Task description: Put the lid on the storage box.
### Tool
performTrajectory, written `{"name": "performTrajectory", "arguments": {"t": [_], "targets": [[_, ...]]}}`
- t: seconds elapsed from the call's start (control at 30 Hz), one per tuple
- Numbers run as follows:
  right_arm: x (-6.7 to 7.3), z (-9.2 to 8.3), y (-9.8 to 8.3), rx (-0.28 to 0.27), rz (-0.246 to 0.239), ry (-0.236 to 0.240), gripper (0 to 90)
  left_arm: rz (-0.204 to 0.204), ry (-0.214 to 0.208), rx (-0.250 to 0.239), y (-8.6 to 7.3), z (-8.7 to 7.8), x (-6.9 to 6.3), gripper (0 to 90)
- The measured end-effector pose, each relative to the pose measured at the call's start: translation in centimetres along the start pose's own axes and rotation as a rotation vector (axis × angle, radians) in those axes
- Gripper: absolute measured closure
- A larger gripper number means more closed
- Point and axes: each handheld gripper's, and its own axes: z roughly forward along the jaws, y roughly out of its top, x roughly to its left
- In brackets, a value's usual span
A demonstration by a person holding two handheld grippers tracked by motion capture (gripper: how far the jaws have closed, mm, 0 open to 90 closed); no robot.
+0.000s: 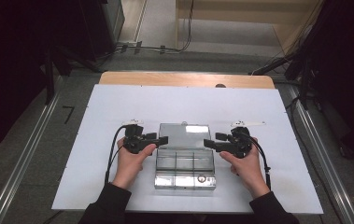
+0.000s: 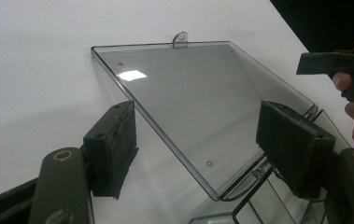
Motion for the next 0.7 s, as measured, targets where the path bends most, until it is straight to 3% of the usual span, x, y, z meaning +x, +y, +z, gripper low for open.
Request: {"name": "performTrajectory", "arguments": {"t": [0.13, 0.3, 0.57, 0.7], "targets": [[-0.1, 0.5, -0.2, 0.025, 0.022, -0.006, 31.2, -0.021, -0.01, 0.002, -0.2, 0.2, 0.1, 31.9], [-0.2, 1.3, -0.5, 0.047, 0.046, -0.023, 35.9, -0.015, -0.014, 0.012, -0.3, 0.5, 0.0, 35.0], [-0.8, 1.9, -1.0, 0.058, 0.084, -0.036, 38.4, -0.029, -0.001, 0.019, -0.6, 0.8, 0.3, 37.6], [-0.9, 2.0, -1.1, 0.059, 0.094, -0.029, 38.3, -0.042, -0.017, 0.023, -0.8, 1.1, 0.3, 38.8]]}}
